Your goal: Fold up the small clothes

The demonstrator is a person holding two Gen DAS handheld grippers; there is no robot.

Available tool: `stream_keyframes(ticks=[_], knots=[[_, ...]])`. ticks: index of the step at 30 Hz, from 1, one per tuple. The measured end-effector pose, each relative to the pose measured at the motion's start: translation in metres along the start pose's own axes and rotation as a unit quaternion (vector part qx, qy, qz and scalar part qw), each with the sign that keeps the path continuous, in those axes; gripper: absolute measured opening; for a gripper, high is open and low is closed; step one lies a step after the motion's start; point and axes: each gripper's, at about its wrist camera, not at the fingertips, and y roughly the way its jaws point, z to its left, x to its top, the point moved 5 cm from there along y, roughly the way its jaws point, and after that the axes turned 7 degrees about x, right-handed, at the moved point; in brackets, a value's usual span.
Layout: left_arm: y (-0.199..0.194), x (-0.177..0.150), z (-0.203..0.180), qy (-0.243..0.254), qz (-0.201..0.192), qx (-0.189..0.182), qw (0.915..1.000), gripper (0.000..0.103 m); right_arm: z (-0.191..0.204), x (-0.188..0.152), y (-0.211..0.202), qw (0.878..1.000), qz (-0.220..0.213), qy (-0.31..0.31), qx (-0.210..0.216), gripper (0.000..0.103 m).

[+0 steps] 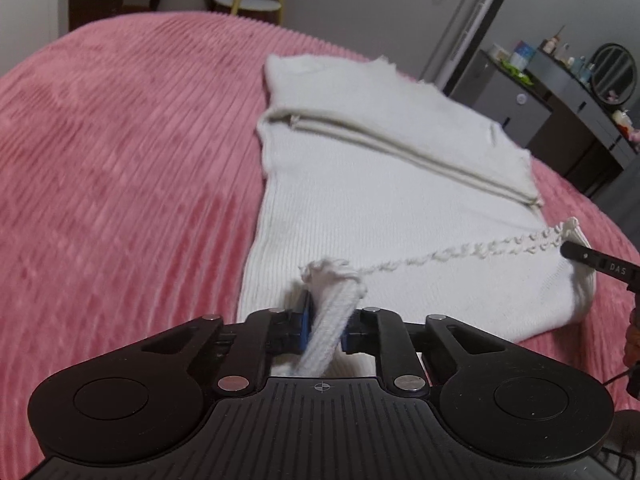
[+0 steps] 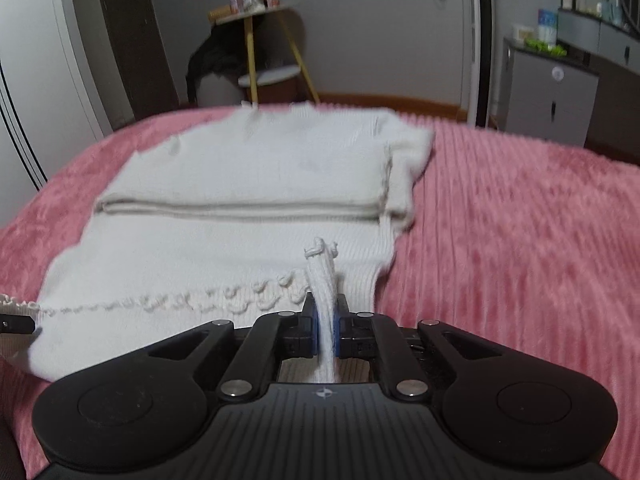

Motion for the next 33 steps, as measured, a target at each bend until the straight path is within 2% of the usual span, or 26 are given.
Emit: stream_keyframes(ticks=[6, 11, 15, 18, 20, 22, 25, 29, 33], knots=[[-0.01, 0.039, -0.003, 0.011, -0.028, 0.011, 0.9995, 0.013, 0.002, 0.022, -0.018, 0.999, -0.044, -0.011, -0.008, 0.006], [-0.011, 0.072, -0.017, 0.024, -0.058, -0.003, 0.9981, 0.013, -0.006, 0.033, -0.017, 0.998, -0.058, 0.001, -0.025, 0.006], [0.01, 0.082, -0.022, 0.027, -0.051, -0.001, 0.9983, 0.013, -0.017, 0.028, -0.002, 0.999, -0.033, 0.016, -0.034, 0.006], [0.029, 0.075, -0.017, 0.022, -0.031, -0.009, 0.9992, 0.014, -0.024, 0.017, 0.013, 0.999, -0.001, 0.037, -0.021, 0.007], [0.036, 0.066, -0.011, 0.015, -0.019, -0.022, 0.9995, 0.024, -0.026, 0.013, 0.017, 0.999, 0.011, 0.047, -0.005, 0.008], [0.039, 0.057, -0.005, 0.008, -0.012, -0.034, 0.9993, 0.046, -0.026, 0.013, 0.016, 0.999, 0.014, 0.048, 0.015, 0.012], [0.04, 0.042, -0.001, 0.017, -0.004, -0.049, 0.9986, 0.05, -0.023, 0.016, 0.016, 0.998, 0.021, 0.043, 0.035, 0.026], [0.045, 0.029, -0.002, 0.028, 0.005, -0.046, 0.9985, 0.046, -0.012, 0.017, 0.021, 0.999, 0.036, 0.005, 0.034, 0.036], [0.047, 0.029, 0.0, 0.016, 0.005, -0.047, 0.9987, 0.024, -0.005, 0.018, 0.03, 0.998, 0.053, -0.007, 0.024, 0.038]])
